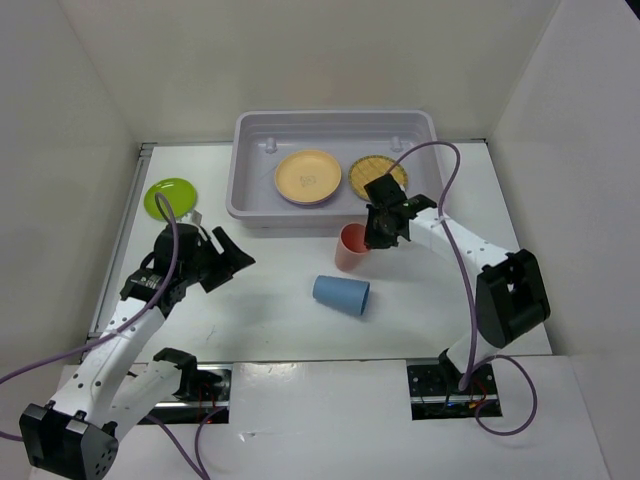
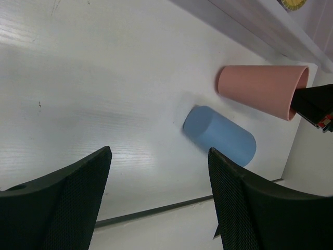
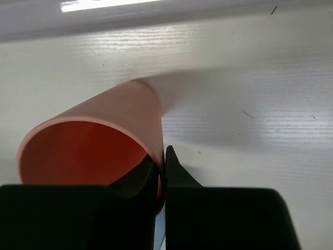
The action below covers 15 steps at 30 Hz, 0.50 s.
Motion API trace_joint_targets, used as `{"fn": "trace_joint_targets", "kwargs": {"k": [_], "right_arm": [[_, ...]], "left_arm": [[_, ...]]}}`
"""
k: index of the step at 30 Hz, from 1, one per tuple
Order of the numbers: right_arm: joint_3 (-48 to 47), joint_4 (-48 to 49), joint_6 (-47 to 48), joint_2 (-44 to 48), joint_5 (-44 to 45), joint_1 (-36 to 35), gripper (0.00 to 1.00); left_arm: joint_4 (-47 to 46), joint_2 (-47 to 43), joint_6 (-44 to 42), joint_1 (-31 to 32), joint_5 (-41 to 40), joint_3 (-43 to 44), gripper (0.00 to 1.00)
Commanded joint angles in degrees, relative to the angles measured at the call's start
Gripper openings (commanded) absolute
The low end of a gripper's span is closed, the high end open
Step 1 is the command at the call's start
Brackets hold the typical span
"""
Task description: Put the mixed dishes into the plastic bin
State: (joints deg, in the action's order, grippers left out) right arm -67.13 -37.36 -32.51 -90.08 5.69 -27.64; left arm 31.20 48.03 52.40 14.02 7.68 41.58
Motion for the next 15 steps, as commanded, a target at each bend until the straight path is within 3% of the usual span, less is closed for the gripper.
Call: {"fn": "trace_joint_targets", "kwargs": {"k": [1,9,11,15], "right_arm": [[-4.1,-5.2,-0.4,3.8,2.2,-1.4,0.00],[-15.1,-8.1,0.3,13.1,0.7,-0.5,0.00],[-19.9,-8.1,1.3,13.1,0.2,1.2,0.00],[-27.8,-7.5,2.6,4.4,1.3,6.2,0.00]], "left_arm": [[-3.0,0.0,-1.2,0.1,0.7,0.0,0.82],[-3.5,1.3,-1.7,0.1,0.7,0.0,0.82],[-3.5,1.3,-1.7,0.1,1.3,0.0,0.82],[-3.5,1.3,-1.7,0.1,1.8,0.0,0.83]]}}
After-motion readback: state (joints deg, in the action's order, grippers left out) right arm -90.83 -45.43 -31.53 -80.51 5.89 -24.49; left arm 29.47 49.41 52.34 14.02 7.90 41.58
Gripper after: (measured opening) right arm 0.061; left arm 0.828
